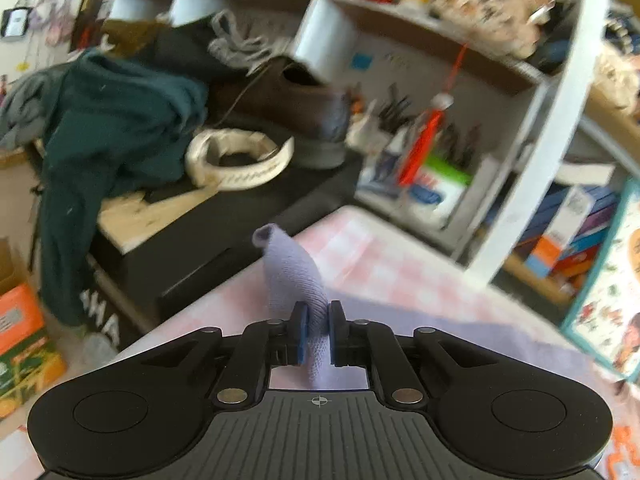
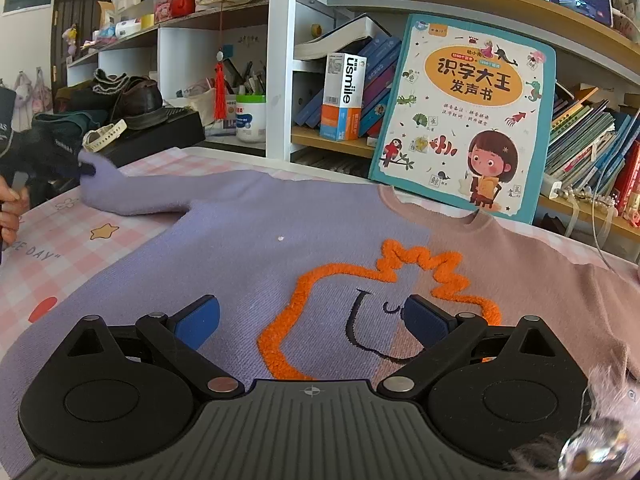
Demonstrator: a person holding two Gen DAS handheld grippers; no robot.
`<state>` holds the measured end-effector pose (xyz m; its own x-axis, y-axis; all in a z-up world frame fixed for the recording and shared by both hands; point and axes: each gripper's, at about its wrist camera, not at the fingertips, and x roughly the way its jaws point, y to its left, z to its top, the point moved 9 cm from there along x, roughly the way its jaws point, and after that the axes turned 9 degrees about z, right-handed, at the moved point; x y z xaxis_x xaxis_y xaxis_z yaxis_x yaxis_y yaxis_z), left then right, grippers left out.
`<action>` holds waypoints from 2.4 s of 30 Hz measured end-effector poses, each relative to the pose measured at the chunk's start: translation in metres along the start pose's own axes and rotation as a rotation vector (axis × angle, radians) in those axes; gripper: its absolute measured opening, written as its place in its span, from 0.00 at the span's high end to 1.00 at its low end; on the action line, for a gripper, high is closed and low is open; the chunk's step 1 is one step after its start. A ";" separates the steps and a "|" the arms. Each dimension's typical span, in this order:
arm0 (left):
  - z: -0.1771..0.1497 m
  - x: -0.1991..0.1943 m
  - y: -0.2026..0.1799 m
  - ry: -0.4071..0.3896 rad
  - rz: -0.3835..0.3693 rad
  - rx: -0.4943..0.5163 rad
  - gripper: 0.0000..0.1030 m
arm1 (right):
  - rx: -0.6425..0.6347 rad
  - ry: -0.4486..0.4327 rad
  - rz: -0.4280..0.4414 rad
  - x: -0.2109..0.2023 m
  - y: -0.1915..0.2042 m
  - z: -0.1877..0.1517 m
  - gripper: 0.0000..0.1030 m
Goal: Fold clothes
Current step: 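Grasp the lavender sleeve cuff with the left tool and lift it, then carry the lavender sleeve across the sweatshirt body with the left tool and release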
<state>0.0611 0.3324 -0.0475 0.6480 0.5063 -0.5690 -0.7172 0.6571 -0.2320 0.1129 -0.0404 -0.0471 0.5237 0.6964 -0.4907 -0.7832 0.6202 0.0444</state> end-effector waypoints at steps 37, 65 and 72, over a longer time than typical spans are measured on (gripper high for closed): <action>0.038 -0.082 -0.140 -0.107 -0.402 0.136 0.94 | 0.281 0.004 -0.353 -0.124 -0.113 -0.076 0.01; -0.086 -0.108 -0.398 0.077 -0.732 0.357 0.93 | 0.251 0.041 -0.308 -0.115 -0.104 -0.076 0.01; -0.130 -0.097 -0.409 0.162 -0.699 0.428 0.73 | 0.239 0.063 -0.294 -0.111 -0.101 -0.076 0.01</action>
<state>0.2590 -0.0579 0.0002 0.8391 -0.1623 -0.5191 0.0171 0.9619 -0.2729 0.1088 -0.2079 -0.0639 0.6869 0.4576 -0.5646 -0.4988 0.8619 0.0918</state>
